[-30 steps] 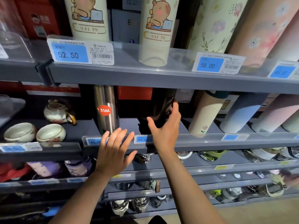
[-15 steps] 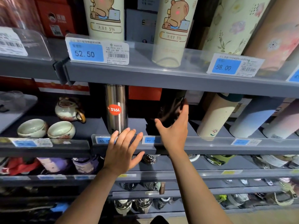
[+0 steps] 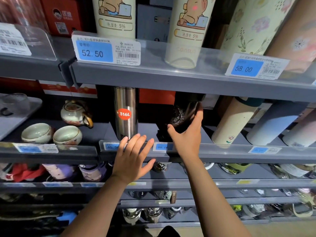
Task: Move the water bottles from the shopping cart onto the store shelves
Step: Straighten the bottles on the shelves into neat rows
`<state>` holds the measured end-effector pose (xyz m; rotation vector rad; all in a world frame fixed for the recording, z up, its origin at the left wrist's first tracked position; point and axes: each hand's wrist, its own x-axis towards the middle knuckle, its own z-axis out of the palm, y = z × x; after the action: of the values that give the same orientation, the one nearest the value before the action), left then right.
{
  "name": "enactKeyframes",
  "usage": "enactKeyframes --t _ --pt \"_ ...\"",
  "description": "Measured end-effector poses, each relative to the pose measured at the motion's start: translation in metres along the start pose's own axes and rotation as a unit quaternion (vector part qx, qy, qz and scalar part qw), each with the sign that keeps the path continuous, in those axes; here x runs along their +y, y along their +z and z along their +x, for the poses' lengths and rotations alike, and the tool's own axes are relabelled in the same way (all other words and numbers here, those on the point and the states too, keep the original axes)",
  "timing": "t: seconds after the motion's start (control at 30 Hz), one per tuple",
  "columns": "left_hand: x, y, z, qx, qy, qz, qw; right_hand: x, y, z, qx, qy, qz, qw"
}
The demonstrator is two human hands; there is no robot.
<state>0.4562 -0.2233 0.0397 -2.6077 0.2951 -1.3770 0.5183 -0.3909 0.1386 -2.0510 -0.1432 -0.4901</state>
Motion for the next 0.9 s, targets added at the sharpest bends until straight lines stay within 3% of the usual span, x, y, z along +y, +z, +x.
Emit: enactKeyframes --t 0.1,0.3,0.6,0.9 --pt "0.000 0.000 0.000 -0.002 0.000 -0.001 1.000 0.000 0.000 -0.003 0.001 -0.014 -0.011 1.000" --pt "0.000 0.000 0.000 -0.001 0.001 -0.008 1.000 0.000 0.007 -0.016 0.082 -0.048 -0.080 0.992" --pt "0.001 0.003 -0.001 0.019 -0.002 -0.016 1.000 0.004 0.000 -0.016 0.002 -0.049 -0.084 0.995" --pt "0.001 0.002 -0.002 0.009 -0.007 -0.010 1.000 0.001 0.002 -0.009 0.021 -0.025 -0.064 0.997"
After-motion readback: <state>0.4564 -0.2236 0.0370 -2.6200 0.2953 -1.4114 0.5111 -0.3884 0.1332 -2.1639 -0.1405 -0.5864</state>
